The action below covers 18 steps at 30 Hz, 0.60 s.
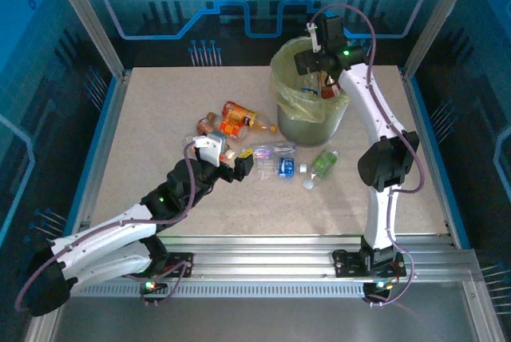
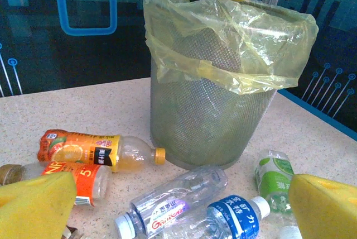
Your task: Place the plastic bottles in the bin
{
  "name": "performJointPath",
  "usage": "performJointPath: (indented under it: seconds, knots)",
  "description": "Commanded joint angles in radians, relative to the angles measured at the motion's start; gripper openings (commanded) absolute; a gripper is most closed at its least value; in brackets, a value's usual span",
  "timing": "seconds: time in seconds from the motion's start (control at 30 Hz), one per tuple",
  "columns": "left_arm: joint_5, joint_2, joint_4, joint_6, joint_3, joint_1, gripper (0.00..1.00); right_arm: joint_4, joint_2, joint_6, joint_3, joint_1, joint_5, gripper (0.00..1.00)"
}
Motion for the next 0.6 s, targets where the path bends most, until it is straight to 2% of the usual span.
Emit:
performJointPath:
  seconds: [0.0, 0.13, 0.27, 0.57]
  knots:
    - [-0.023, 0.001, 0.004, -0.023, 0.023, 0.012, 0.99, -0.072, -0.115, 0.056, 0.035, 0.019, -0.008, 1.0]
    - [-0.038, 0.001, 0.003, -0.031, 0.022, 0.013, 0.99, -0.102, -0.21, 0.116, -0.024, 0.026, -0.024, 1.0]
    - [-0.053, 0.005, 0.007, -0.036, 0.017, 0.014, 0.99, -0.084, -0.344, 0.175, -0.173, 0.03, -0.063, 1.0]
    - [-0.065, 0.035, 0.046, -0.038, 0.006, 0.024, 0.99, 0.006, -0.728, 0.415, -0.668, 0.017, -0.061, 1.0]
